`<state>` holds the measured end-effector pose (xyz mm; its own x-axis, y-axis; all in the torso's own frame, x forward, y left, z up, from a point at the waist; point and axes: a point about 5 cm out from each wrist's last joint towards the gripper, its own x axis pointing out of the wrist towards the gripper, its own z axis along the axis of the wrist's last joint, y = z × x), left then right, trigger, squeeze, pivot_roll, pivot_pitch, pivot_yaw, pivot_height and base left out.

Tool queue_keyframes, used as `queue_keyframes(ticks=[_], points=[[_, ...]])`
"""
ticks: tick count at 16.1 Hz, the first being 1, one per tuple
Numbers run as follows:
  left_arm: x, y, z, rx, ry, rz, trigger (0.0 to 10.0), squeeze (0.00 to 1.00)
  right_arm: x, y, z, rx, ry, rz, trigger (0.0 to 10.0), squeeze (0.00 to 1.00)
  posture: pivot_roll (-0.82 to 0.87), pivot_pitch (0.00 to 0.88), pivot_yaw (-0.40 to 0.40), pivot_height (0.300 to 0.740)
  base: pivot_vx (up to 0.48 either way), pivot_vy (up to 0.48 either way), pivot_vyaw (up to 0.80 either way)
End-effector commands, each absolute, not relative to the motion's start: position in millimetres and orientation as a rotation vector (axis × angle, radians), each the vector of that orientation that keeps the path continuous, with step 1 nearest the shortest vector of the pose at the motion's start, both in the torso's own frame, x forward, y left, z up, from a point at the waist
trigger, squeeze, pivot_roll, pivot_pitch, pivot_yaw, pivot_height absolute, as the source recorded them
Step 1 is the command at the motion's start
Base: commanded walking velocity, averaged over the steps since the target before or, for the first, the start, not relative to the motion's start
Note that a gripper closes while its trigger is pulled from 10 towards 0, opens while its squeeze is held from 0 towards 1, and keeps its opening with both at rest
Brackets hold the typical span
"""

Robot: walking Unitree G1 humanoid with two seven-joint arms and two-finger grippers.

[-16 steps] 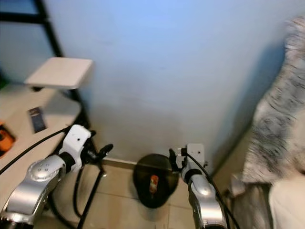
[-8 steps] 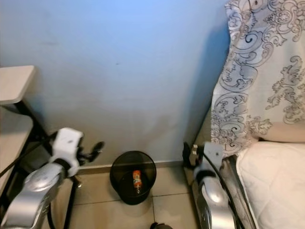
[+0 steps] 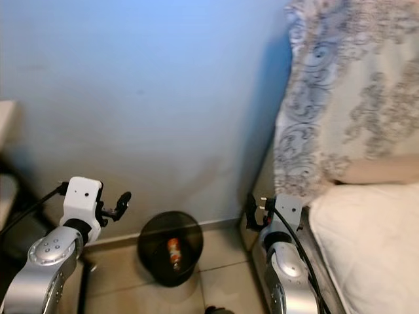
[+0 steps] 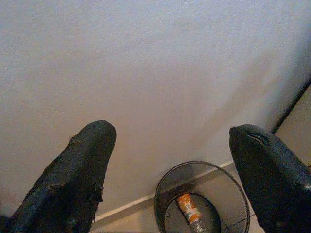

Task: Clean up the room

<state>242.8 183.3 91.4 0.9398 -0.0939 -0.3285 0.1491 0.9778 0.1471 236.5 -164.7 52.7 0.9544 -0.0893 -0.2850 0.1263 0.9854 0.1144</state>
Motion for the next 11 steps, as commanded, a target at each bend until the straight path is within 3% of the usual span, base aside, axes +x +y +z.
queue_keyframes(ticks=[1, 11], points=[[242, 185, 93, 0.178, 0.325, -0.104, 10.0, 0.00, 239, -165, 58, 0.134, 0.267, -0.113, 10.0, 1.00, 0.05, 0.000, -0.020, 0.740, 0.000, 0.000, -0.80], [257, 186, 98, 0.147, 0.298, -0.076, 10.0, 0.00, 250, -163, 60, 0.113, 0.263, -0.105, 10.0, 1.00, 0.05, 0.000, -0.028, 0.740, 0.000, 0.000, -0.80]])
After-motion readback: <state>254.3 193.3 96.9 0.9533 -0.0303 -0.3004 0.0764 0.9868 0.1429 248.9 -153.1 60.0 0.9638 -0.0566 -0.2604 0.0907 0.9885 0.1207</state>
